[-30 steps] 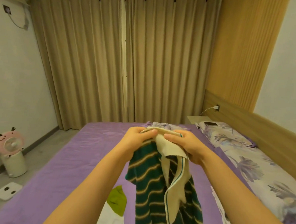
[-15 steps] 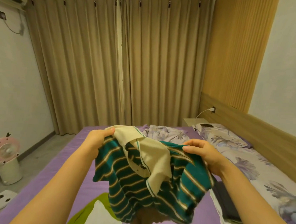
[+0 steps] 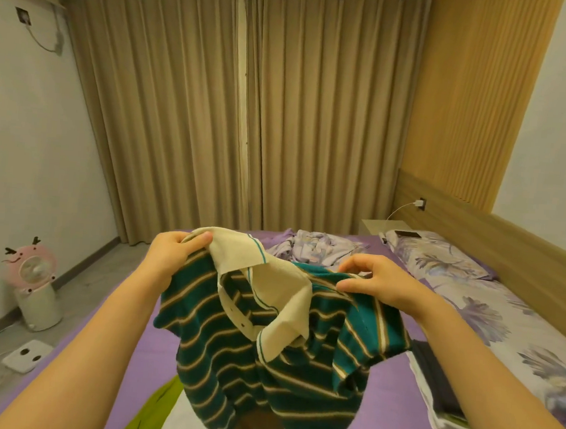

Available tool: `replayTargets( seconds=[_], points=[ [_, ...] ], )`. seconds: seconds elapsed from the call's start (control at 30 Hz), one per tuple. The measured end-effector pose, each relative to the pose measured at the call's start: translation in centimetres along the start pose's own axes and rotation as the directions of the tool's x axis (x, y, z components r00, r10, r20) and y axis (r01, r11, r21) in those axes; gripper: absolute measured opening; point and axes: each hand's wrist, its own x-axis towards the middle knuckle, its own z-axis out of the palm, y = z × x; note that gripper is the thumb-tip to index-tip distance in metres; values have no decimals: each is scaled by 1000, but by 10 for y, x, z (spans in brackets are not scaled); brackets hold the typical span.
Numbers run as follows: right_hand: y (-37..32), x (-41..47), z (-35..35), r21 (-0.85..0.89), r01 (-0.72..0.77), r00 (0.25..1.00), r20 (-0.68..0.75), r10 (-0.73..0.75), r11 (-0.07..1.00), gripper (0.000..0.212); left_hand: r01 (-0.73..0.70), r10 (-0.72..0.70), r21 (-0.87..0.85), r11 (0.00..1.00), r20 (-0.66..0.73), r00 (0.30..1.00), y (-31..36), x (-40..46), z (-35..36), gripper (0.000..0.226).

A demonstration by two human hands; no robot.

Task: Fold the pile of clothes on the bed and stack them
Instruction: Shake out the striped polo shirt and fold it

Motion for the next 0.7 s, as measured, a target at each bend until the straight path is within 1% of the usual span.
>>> replayTargets(
  seconds=[0.13,0.23,0.27,0.33,0.4,0.47,0.5,0.57,0.63,0.67,0.7],
  points=[
    [7,3,3,17,18,997,-71,-17,1000,12,0,0,30,1000,-6,1000,-4,-2,0,31],
    [14,6,7,-17,25,995,-99,-27,1000,10,-20,17,58,998,58,998,-3,-8,3,32],
    [16,6,10,-13,34,992,-124,-35,999,13,-31,27,45,999,88,996,-1,-11,5,32],
    [22,8,18,71,39,983,-184,-26,997,17,-36,41,-36,999,134,990,5,-17,7,35],
    [28,12,26,184,18,975,-219,23,983,14,-43,62,-120,992,156,986,11,-19,9,39],
    [31,13,35,229,6,971,-235,50,973,7,-63,85,-153,986,147,986,20,-19,10,38],
    [32,13,39,228,34,968,-250,25,973,7,-75,96,-158,985,129,987,24,-18,8,36],
    [29,9,43,237,119,960,-276,-50,964,17,-104,119,-166,981,83,989,31,-15,3,29],
    [22,4,43,254,166,963,-250,-101,953,29,-119,127,-180,976,33,991,35,-12,-6,27],
    [17,1,41,268,178,969,-218,-120,947,28,-119,124,-183,976,13,992,35,-11,-11,27],
    [13,-1,39,280,178,976,-172,-134,943,20,-115,117,-183,976,0,993,34,-10,-15,27]
  ],
)
